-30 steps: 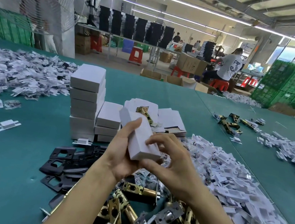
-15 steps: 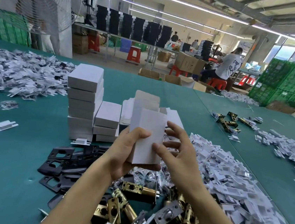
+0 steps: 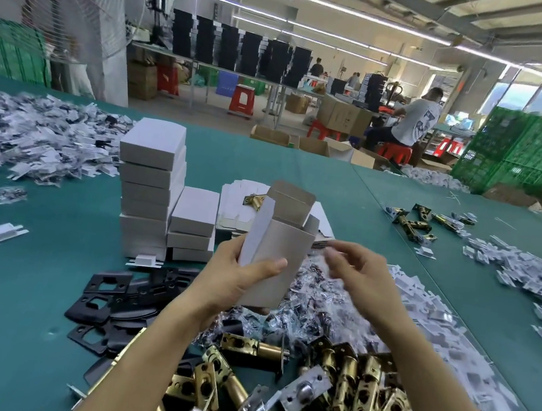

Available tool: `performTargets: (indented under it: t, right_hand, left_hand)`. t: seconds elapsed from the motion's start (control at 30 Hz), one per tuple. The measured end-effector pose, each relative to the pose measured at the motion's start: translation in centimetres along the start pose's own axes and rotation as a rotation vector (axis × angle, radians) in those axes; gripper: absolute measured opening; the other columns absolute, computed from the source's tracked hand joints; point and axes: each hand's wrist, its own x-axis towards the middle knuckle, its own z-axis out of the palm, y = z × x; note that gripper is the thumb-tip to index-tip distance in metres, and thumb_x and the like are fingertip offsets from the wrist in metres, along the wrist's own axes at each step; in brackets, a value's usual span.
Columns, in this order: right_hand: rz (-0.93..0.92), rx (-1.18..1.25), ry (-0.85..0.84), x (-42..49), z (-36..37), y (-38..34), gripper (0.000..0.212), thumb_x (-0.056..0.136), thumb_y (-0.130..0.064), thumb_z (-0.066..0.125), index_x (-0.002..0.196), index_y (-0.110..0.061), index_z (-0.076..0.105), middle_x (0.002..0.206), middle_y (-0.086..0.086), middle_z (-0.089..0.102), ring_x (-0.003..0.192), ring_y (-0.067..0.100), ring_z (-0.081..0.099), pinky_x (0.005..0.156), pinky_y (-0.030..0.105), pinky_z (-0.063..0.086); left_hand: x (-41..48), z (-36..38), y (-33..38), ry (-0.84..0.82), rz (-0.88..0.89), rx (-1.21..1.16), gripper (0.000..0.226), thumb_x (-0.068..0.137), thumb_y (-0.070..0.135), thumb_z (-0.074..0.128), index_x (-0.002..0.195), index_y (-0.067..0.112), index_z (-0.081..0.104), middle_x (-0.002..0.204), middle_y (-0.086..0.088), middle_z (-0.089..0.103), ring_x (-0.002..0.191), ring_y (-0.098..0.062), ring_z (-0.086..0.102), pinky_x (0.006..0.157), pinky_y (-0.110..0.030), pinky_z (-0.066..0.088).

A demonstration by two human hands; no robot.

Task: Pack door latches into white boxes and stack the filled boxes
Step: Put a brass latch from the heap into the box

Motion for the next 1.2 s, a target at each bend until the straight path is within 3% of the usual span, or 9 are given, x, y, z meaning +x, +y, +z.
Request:
performTargets:
  t: [0.1, 0.2, 0.4, 0.57, 0.7, 0.8, 0.93, 1.1, 1.2]
  right_hand:
    - [0.193, -0.491, 0.258, 1.0, -3.5, 4.0, 0.029, 0.101, -0.024, 0.053, 0.125, -0.013, 0.064, 0.124, 0.011, 0.065, 0.108, 0.023, 0.060, 0.095, 0.038, 0.050]
    - [0.477, -0.893, 0.177, 0.9, -5.9, 6.9, 0.041, 0.099, -0.024, 0.044, 0.140, -0.024, 0.052, 0.140, 0.017, 0.050, 0.126, 0.037, 0.045, 0.105, 0.045, 0.040]
    - [0.608, -1.025, 0.118, 0.4, -6.3, 8.2, 0.045, 0.094, -0.023, 0.039, 0.137, -0.028, 0.050, 0.139, 0.015, 0.050, 0.126, 0.035, 0.041, 0.104, 0.046, 0.033]
    - [0.266, -0.870, 0.150, -0.1, -3.5, 7.1, 0.034, 0.099, -0.033, 0.051, 0.131, -0.027, 0.058, 0.135, 0.007, 0.057, 0.125, 0.028, 0.047, 0.104, 0.045, 0.039]
    - [-0.025, -0.599, -0.277, -0.5, 0.7, 3.3, 0.025, 0.095, -0.036, 0.061, 0.117, -0.026, 0.066, 0.122, -0.007, 0.064, 0.114, 0.007, 0.053, 0.108, 0.040, 0.042]
    - [-0.184, -0.661, -0.510, -0.6, 3.0, 0.7, 0.026, 0.090, -0.048, 0.064, 0.111, -0.034, 0.067, 0.111, -0.015, 0.057, 0.108, 0.004, 0.047, 0.104, 0.037, 0.037]
    - [-0.293, -0.675, -0.743, -1.0, 5.9, -1.4, 0.031, 0.085, -0.043, 0.071, 0.113, -0.031, 0.067, 0.115, -0.013, 0.062, 0.106, 0.005, 0.052, 0.094, 0.028, 0.039]
    - [-0.386, -0.888, -0.712, -1.7, 8.3, -1.6, 0.043, 0.082, -0.024, 0.074, 0.122, -0.023, 0.057, 0.111, 0.001, 0.069, 0.099, 0.021, 0.064, 0.092, 0.039, 0.055]
    - [-0.314, -0.698, -0.671, -1.6, 7.5, -1.3, 0.042, 0.085, -0.023, 0.069, 0.124, -0.025, 0.051, 0.108, 0.003, 0.069, 0.093, 0.019, 0.066, 0.086, 0.042, 0.058]
  left_hand:
    - [0.1, -0.2, -0.3, 0.011, 0.027, -0.001, 0.045, 0.067, 0.030, 0.085, 0.108, 0.022, 0.069, 0.096, -0.002, 0.075, 0.089, -0.023, 0.073, 0.065, -0.045, 0.062]
    - [0.1, -0.4, -0.6, -0.038, 0.068, 0.000, 0.046, 0.067, 0.020, 0.085, 0.110, 0.014, 0.069, 0.099, -0.005, 0.074, 0.091, -0.022, 0.073, 0.066, -0.034, 0.061]
    - [0.4, -0.7, -0.9, 0.007, 0.115, -0.045, 0.046, 0.066, 0.017, 0.085, 0.109, 0.012, 0.069, 0.100, -0.005, 0.075, 0.094, -0.024, 0.073, 0.073, -0.037, 0.062]
    - [0.6, -0.6, -0.8, 0.117, 0.151, -0.127, 0.044, 0.070, 0.017, 0.085, 0.110, 0.008, 0.068, 0.101, -0.008, 0.074, 0.090, -0.026, 0.073, 0.068, -0.043, 0.063]
    - [0.5, -0.3, -0.8, 0.187, 0.171, -0.092, 0.038, 0.067, 0.021, 0.083, 0.103, 0.011, 0.072, 0.096, -0.008, 0.076, 0.085, -0.027, 0.074, 0.065, -0.042, 0.063]
    - [0.6, -0.3, -0.8, 0.216, 0.179, -0.084, 0.035, 0.068, 0.020, 0.083, 0.100, 0.012, 0.073, 0.093, -0.008, 0.076, 0.083, -0.027, 0.074, 0.061, -0.040, 0.062]
    - [0.7, -0.5, -0.5, 0.240, 0.176, -0.093, 0.037, 0.066, 0.018, 0.083, 0.100, 0.011, 0.072, 0.090, -0.006, 0.077, 0.082, -0.023, 0.074, 0.060, -0.032, 0.060]
    - [0.7, -0.4, -0.7, 0.210, 0.146, -0.054, 0.029, 0.074, 0.008, 0.084, 0.101, 0.010, 0.073, 0.097, -0.014, 0.074, 0.088, -0.034, 0.072, 0.068, -0.047, 0.063]
    - [0.6, -0.3, -0.4, 0.236, 0.181, -0.052, 0.037, 0.065, 0.017, 0.089, 0.098, 0.012, 0.074, 0.092, -0.010, 0.076, 0.084, -0.030, 0.072, 0.066, -0.038, 0.062]
